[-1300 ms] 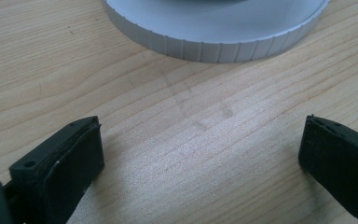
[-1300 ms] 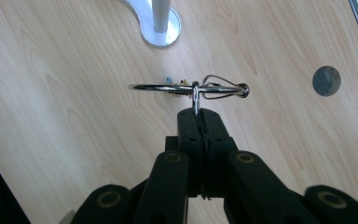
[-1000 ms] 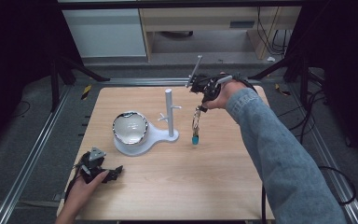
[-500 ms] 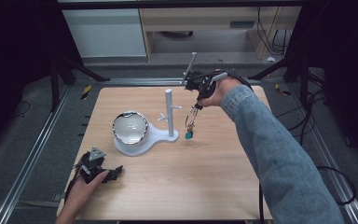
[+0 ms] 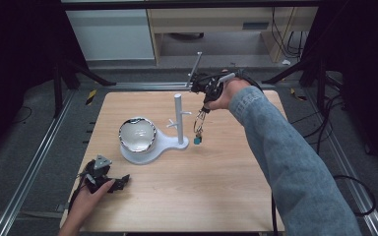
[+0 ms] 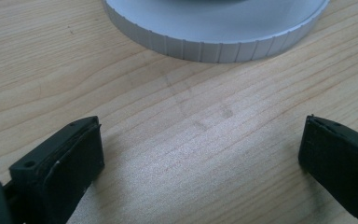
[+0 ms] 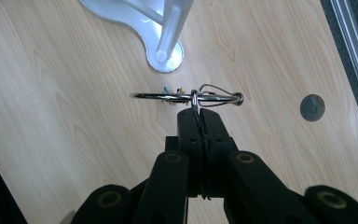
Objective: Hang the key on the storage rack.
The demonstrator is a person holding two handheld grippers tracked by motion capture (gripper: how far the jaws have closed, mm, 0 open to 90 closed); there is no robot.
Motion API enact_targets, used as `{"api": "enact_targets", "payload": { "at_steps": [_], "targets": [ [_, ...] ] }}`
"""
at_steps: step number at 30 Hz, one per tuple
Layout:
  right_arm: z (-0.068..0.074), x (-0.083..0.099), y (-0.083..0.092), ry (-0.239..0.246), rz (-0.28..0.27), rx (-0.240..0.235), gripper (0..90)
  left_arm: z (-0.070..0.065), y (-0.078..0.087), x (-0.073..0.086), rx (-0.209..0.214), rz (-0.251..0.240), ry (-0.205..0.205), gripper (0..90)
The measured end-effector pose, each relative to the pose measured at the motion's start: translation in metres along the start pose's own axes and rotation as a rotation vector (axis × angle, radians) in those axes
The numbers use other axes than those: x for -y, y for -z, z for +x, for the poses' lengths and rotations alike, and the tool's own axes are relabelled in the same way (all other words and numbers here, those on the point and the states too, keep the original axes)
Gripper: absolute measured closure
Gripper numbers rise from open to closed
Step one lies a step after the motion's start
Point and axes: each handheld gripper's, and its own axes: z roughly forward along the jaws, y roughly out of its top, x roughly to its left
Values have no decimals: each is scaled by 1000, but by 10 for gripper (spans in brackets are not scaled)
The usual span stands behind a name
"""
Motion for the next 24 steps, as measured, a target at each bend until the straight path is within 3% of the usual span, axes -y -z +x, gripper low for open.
{"api": "enact_targets", "payload": {
  "at_steps": [16,24],
  "targets": [
    [5,-23,9,22,-8,-13,886,0,0,0,0,-1,1,0],
    [7,-32,3,35,4,-23,887,0,0,0,0,-1,1,0]
  ]
}}
